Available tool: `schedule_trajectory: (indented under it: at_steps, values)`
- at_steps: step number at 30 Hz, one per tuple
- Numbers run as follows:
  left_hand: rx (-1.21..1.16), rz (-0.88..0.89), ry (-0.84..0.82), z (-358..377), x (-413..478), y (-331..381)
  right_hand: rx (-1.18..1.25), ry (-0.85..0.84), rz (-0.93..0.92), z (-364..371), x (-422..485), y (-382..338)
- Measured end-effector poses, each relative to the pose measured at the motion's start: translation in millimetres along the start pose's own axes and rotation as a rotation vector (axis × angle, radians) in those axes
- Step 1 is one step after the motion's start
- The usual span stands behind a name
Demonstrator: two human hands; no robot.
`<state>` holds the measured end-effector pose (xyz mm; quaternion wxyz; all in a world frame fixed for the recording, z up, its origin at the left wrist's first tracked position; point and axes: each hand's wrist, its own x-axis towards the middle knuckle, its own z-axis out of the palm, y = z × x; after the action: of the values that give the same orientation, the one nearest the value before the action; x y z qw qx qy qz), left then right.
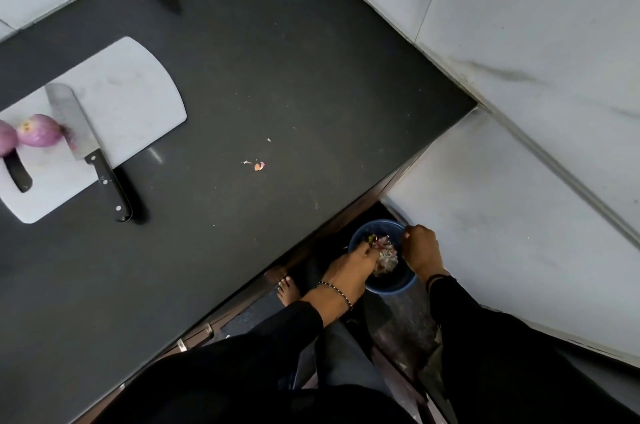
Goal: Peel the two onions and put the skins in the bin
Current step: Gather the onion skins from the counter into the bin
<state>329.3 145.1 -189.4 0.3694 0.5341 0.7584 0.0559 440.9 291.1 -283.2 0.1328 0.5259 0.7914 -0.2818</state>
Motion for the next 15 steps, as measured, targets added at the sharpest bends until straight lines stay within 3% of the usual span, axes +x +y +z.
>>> schedule_trajectory:
  at_steps: [3, 8, 15]
  values:
    - [0.040, -0.054, 0.042, -11.1, 1.8, 7.3, 0.006, 0.002, -0.065, -10.4, -1.6, -6.0]
    - [-0.072, 0.033, 0.049, -30.1, -6.7, 21.5, 0.036, 0.019, -0.205, -34.3, -27.5, -24.8]
    - [-0.161, 0.114, 0.311, -62.9, -41.1, 40.7, 0.127, 0.180, -0.278, -84.1, -94.4, -60.5]
